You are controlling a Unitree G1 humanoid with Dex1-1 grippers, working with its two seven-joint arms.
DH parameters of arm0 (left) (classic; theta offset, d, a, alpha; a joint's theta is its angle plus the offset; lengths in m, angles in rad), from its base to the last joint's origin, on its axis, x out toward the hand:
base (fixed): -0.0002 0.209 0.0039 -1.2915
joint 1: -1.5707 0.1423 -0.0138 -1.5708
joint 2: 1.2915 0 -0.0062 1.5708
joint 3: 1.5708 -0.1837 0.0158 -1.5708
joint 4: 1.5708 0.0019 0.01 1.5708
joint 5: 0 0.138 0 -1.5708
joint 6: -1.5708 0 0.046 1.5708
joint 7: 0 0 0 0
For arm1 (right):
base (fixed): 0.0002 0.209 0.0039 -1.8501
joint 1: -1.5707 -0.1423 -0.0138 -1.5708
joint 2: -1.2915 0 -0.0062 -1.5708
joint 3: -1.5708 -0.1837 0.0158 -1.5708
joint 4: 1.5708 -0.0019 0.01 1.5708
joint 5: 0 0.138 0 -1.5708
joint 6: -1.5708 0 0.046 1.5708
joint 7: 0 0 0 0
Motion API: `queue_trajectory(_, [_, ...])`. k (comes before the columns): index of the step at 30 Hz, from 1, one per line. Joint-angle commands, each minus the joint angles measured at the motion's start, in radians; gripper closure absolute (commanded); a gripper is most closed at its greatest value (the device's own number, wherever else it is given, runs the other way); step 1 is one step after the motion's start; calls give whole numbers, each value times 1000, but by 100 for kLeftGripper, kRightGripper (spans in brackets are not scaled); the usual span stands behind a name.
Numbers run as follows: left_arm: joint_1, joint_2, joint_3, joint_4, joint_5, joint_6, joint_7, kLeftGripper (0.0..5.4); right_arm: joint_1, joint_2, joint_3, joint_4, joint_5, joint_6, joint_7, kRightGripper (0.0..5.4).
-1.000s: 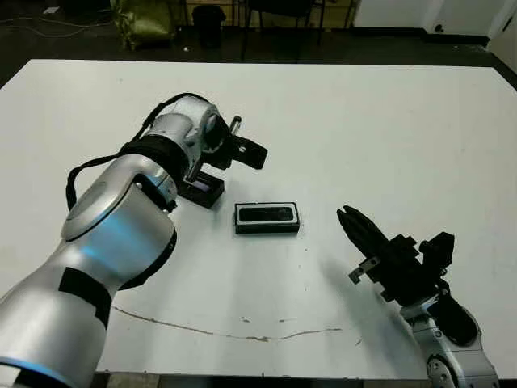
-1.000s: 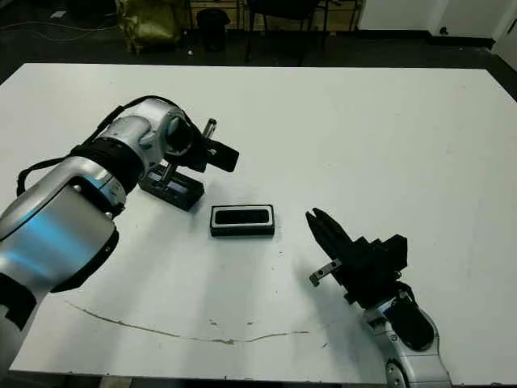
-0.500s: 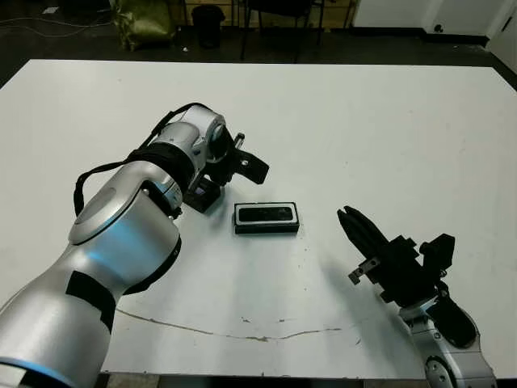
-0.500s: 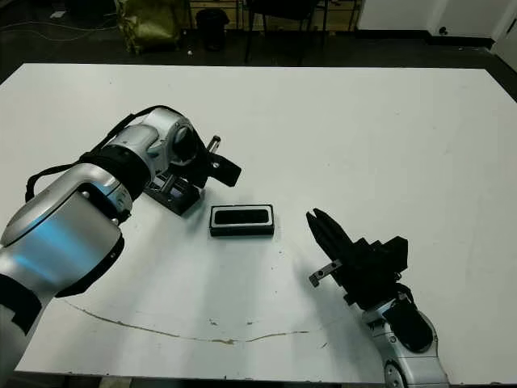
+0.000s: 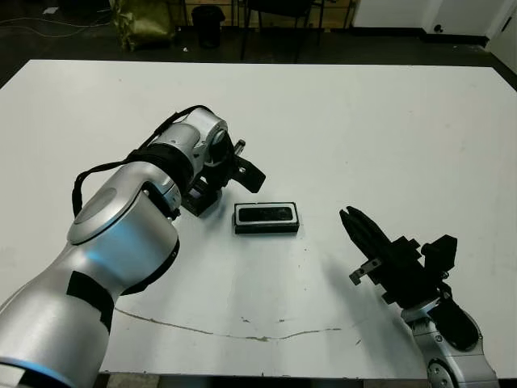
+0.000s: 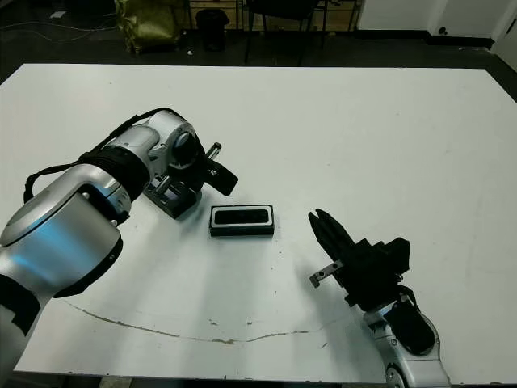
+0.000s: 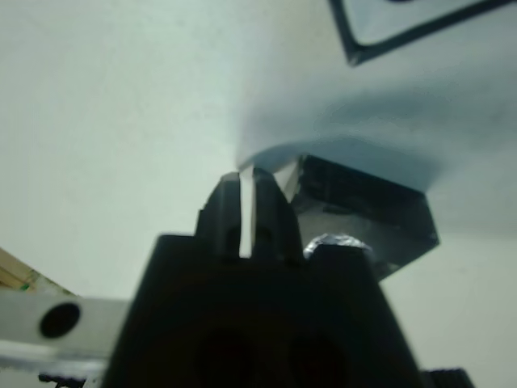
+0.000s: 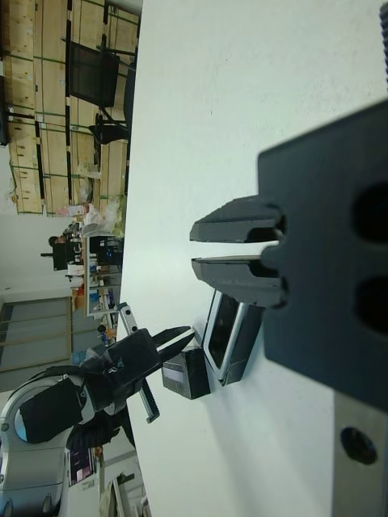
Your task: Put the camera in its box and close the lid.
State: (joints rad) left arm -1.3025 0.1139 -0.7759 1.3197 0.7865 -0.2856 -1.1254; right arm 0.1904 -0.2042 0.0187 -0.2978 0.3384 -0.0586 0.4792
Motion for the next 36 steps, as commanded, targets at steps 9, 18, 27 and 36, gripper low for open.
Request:
queue_trajectory(9, [64, 49, 3, -71, -35, -121, -182, 540, 16, -16, -9, -5, -15, 21, -12, 538])
queue_trajectory(18, [100, 80, 7, -147, -61, -131, -268, 540, 19, -17, -8, -19, -16, 50, -26, 538])
queue_trajectory(27, [120, 116, -5, -207, -76, -124, -318, 540, 23, -28, -9, -21, -22, 47, -25, 538])
queue_trajectory(36, [149, 157, -6, -251, -98, -150, -362, 540, 21, -24, -7, -20, -8, 57, -21, 538])
